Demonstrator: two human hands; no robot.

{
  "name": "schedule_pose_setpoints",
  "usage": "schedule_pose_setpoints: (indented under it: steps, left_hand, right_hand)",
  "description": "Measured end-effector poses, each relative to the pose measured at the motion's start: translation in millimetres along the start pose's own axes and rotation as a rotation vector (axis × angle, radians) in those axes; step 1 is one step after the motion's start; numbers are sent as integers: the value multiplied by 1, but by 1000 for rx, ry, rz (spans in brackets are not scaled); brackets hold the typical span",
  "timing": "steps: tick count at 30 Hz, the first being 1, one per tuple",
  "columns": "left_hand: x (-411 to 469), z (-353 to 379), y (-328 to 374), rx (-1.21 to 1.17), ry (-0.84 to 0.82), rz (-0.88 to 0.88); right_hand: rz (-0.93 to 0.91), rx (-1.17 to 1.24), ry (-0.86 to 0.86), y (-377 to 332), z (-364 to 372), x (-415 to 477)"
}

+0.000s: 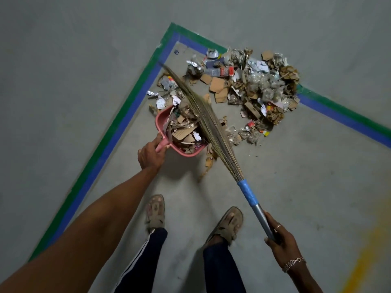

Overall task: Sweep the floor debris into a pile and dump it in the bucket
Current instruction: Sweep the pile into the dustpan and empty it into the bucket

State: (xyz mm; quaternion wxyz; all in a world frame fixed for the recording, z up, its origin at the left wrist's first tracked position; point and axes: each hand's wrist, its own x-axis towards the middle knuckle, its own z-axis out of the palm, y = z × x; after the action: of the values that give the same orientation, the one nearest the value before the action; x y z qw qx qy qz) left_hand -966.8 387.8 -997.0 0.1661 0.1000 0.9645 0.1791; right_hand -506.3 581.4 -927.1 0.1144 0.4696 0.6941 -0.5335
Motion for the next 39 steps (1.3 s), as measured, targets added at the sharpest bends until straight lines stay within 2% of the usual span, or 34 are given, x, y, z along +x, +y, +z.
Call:
schedule_pose_setpoints:
  steps: [5, 14, 23, 29, 39]
  left_hand:
    - [-43, -60, 18, -77, 2, -91]
    - [-158, -149, 30, -304, 92, -412]
    - [-270, -236, -47, -345, 243, -625]
    - [-343, -285, -117, -446, 393, -769]
    - [-472, -322, -202, -509, 538, -871]
  right_hand:
    - [-33, -1, -23, -37, -25, -44]
    - [-128, -85, -106, -105, -67, -99]
    - [-230, -142, -255, -164, -72, -144]
    - [-335, -180, -352, -206, -39, -182]
    - [-389, -344, -511, -238, 24, -253]
